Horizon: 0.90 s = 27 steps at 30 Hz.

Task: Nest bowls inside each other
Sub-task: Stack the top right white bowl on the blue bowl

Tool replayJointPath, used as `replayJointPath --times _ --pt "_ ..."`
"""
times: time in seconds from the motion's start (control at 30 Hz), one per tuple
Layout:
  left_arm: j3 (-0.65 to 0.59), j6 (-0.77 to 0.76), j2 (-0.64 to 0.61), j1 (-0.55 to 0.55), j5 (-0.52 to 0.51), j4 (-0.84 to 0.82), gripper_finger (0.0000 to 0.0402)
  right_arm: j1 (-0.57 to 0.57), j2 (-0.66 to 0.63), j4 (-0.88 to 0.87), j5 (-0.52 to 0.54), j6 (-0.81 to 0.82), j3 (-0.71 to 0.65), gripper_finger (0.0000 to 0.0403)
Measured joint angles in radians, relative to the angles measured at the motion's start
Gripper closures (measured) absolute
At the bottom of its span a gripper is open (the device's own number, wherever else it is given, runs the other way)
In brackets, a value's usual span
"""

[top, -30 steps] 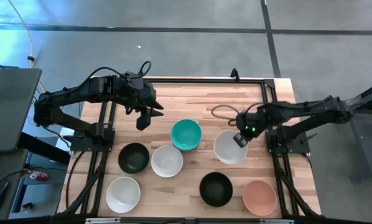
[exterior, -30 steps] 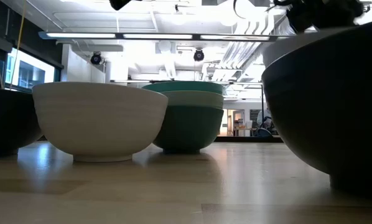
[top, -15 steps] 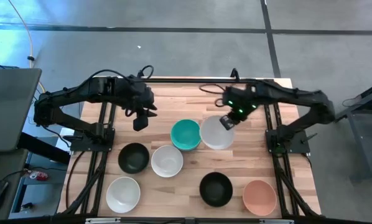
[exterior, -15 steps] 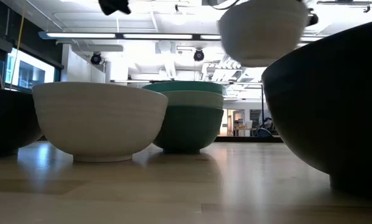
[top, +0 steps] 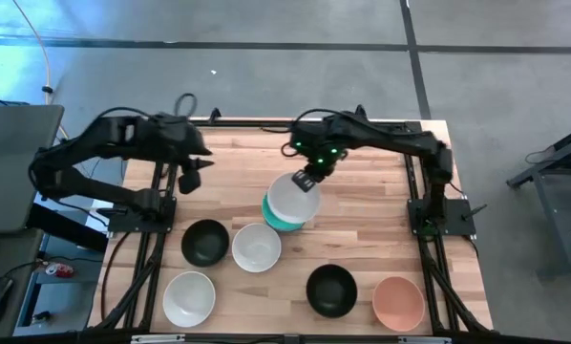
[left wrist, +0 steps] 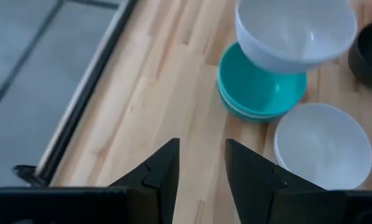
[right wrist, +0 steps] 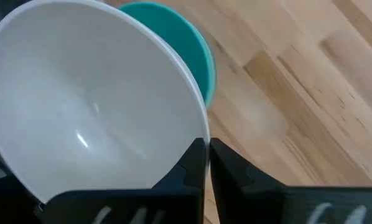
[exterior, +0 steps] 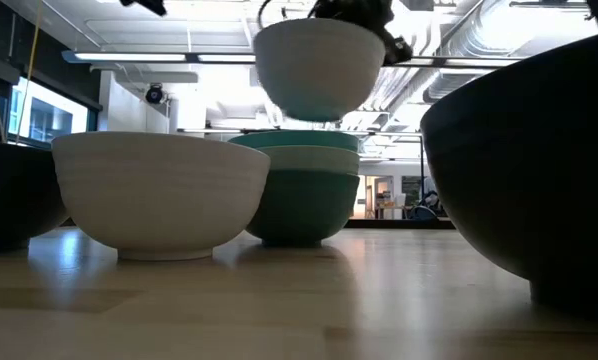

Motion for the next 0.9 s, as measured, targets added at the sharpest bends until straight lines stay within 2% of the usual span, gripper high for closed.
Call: replayJointPath --times 0.13,0.3,0.5,0.7,0.9 --pt "0.0 -0.019 -0.092 0.0 -0.022 0.0 0.0284 0.005 0.076 -0.017 -0.003 -0.018 0.058 0.0403" --pt "-0.007 -0.037 -0.192 0.0 -0.022 0.004 0.0284 0.005 0.113 0.009 0.005 -0.021 0.064 0.0403" --pt "-0.09 -0.078 -0.305 0.0 -0.034 0.007 0.0284 0.005 0.138 0.05 0.007 -0.009 0.064 0.0403" --pt "-0.171 -0.109 -0.369 0.0 -0.034 0.015 0.0284 0.005 0.163 0.05 0.006 -0.005 0.064 0.0403" --pt "-0.205 -0.117 -0.38 0.0 -0.026 0.023 0.0284 0.011 0.172 0.044 0.004 -0.005 0.064 0.0403"
